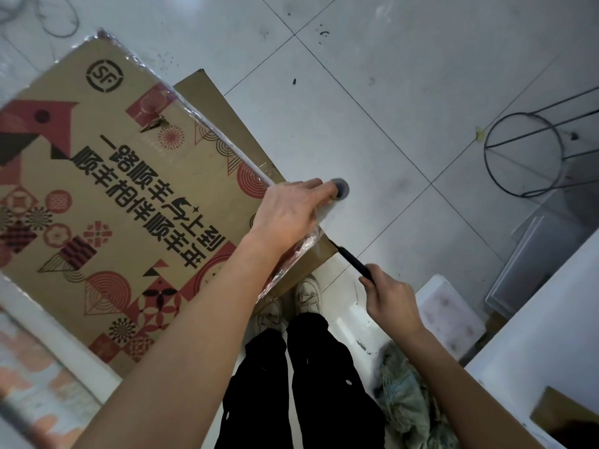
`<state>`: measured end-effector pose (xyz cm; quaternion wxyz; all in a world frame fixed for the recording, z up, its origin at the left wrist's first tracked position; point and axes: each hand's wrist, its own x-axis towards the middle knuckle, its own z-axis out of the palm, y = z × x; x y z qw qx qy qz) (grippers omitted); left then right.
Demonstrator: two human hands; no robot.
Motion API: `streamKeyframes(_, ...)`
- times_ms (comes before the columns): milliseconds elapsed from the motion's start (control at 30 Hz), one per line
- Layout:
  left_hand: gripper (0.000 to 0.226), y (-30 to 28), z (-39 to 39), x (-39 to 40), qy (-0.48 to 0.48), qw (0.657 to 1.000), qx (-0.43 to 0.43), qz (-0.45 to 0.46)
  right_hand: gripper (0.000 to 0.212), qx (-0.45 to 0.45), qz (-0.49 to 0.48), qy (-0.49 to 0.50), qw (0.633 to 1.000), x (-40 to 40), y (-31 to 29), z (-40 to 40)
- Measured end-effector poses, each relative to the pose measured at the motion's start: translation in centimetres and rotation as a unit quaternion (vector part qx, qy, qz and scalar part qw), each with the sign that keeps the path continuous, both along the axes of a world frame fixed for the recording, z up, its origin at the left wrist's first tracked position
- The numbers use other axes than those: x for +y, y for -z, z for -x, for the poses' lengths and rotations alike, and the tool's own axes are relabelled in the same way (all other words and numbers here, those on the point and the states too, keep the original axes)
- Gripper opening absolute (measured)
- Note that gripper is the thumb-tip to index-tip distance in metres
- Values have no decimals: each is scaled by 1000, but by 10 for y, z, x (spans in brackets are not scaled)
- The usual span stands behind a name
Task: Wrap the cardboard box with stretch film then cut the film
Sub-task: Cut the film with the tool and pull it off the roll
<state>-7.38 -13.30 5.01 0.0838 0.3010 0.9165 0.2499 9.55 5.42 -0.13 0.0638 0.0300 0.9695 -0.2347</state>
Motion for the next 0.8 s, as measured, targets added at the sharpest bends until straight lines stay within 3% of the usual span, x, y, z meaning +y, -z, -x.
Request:
streamKeyframes(133,34,0,1,3,19,999,-7,49,15,6,32,66,997,8,-10,-24)
streamKeyframes(300,35,-4,1,2,6,999,-20,47,12,68,43,69,994,-16,-11,9)
streamKeyframes(500,34,-5,-3,-1,11,999,-13,48,9,29,46,17,998,-23,13,25)
streamKeyframes(667,36,-3,-1,-2,0,999,-20,47,10,-14,38,42,998,-2,19,-11)
streamKeyframes(800,40,-4,0,0,15,997,-31,70,13,18,62,79,995,-1,6,-19)
